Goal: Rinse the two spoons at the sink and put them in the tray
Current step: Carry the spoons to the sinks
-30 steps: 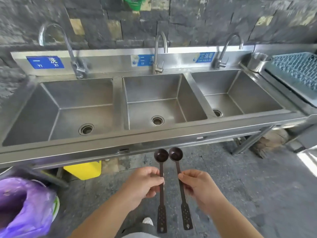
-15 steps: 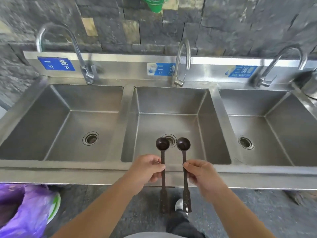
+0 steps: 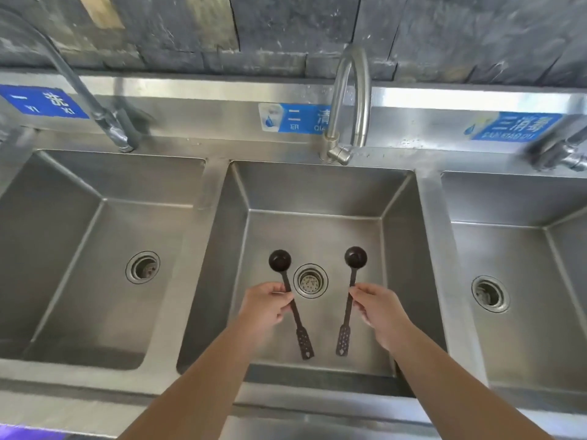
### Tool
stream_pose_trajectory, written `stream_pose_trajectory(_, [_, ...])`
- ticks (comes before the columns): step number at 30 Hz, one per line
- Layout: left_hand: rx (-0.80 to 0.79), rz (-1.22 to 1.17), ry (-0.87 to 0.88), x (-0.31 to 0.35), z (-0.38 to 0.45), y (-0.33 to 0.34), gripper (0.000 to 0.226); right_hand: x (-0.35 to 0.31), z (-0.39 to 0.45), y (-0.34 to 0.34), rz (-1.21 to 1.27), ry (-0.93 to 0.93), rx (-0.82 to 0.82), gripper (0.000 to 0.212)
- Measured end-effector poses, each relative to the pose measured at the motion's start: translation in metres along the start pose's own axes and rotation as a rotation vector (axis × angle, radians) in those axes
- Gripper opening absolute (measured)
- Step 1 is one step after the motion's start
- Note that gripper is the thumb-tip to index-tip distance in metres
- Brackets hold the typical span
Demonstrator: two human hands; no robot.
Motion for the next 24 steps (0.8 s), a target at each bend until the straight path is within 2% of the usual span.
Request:
stream_pose_trajectory(7, [0.100, 0.120, -0.084, -0.061, 0.115, -0.009, 0.004, 0.062, 0.103, 0.033, 0.020, 0.217, 0.072, 0.007])
stream_pose_trajectory(15, [0.137, 0.193, -0.143, -0.116, 0.196, -0.020, 0.008, 0.111, 0.179, 0.065, -0.010, 0.237, 0.075, 0.010])
stream_pose_trajectory(19, [0.155, 0.169, -0.156, -0.134, 0.219, -0.018, 0.020, 0.124, 0.196, 0.073, -0.017, 0.250, 0.078, 0.016])
stream_pose_trajectory(24, [0.219, 0.181, -0.162, -0.148, 0.229, -0.019, 0.017, 0.136, 0.207, 0.079, -0.130, 0.272, 0.062, 0.020])
Point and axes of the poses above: each hand's wrist, its own z-axis towards the middle knuckle, its own y-axis out of the palm, x = y × z, the point moved 1 cm from there along z, towards the middle knuckle, and after that the axes turned 14 degrees about -z, right-handed, at the moved point
